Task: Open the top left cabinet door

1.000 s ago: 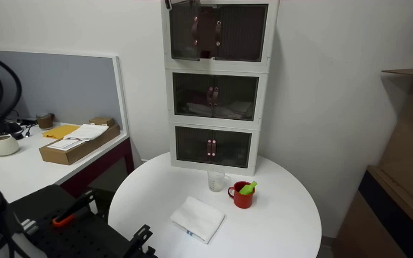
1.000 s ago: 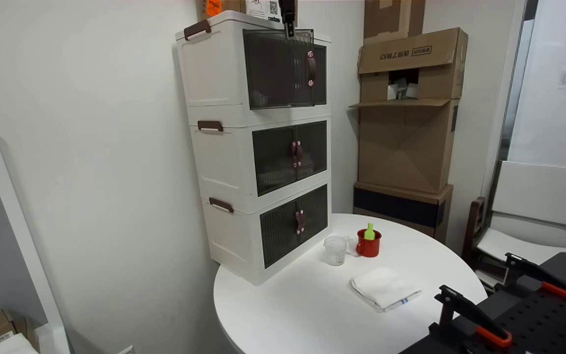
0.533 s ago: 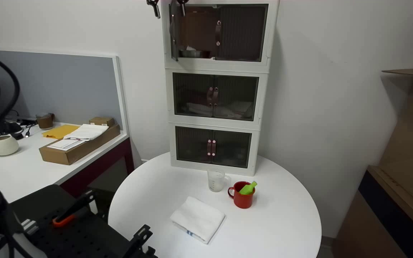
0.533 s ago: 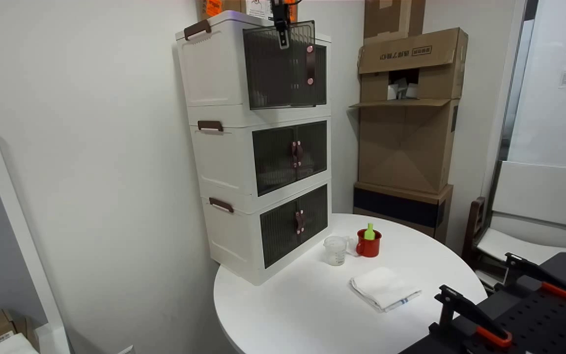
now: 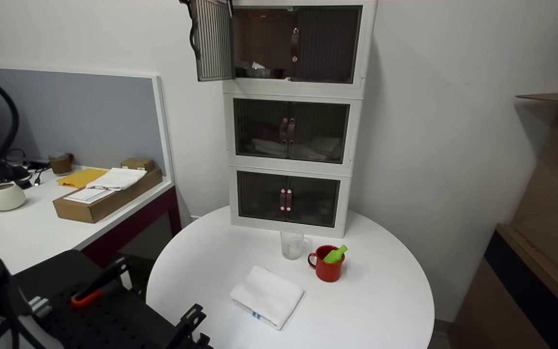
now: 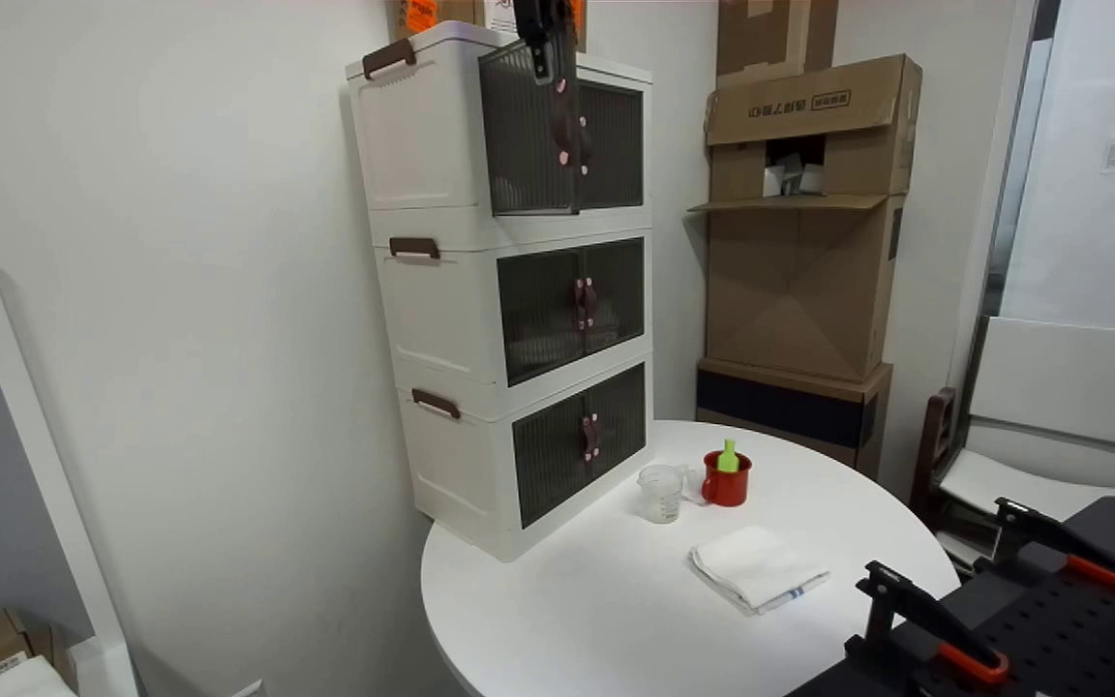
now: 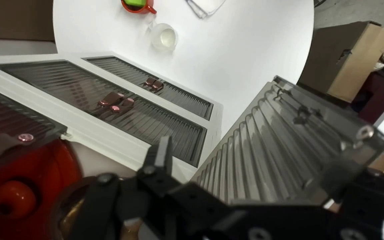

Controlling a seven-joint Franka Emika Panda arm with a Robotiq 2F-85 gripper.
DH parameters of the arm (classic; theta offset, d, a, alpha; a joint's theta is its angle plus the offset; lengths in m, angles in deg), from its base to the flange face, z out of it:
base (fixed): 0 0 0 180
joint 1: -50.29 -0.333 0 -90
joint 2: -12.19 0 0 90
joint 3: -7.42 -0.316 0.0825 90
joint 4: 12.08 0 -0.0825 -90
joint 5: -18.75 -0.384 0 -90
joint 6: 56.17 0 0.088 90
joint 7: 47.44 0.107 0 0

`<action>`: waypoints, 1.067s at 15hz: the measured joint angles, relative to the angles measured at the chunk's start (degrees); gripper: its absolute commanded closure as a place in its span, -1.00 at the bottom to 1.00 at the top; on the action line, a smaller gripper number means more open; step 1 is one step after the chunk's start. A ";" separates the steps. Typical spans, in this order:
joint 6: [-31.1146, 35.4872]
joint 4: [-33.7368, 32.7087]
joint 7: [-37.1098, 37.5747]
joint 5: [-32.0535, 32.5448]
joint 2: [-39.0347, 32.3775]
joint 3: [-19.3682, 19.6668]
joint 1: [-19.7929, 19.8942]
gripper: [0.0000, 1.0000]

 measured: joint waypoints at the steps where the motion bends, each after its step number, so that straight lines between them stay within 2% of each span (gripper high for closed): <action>1: 0.06 0.71 1.14 -0.14 0.71 -0.14 -0.07 -1.00; 9: 3.66 4.93 5.02 -3.64 7.40 -0.95 -0.09 -1.00; 13: 6.19 3.85 4.90 -7.20 12.44 -0.88 0.38 -1.00; 16: 5.98 0.57 4.62 -8.66 15.76 -0.26 1.16 -1.00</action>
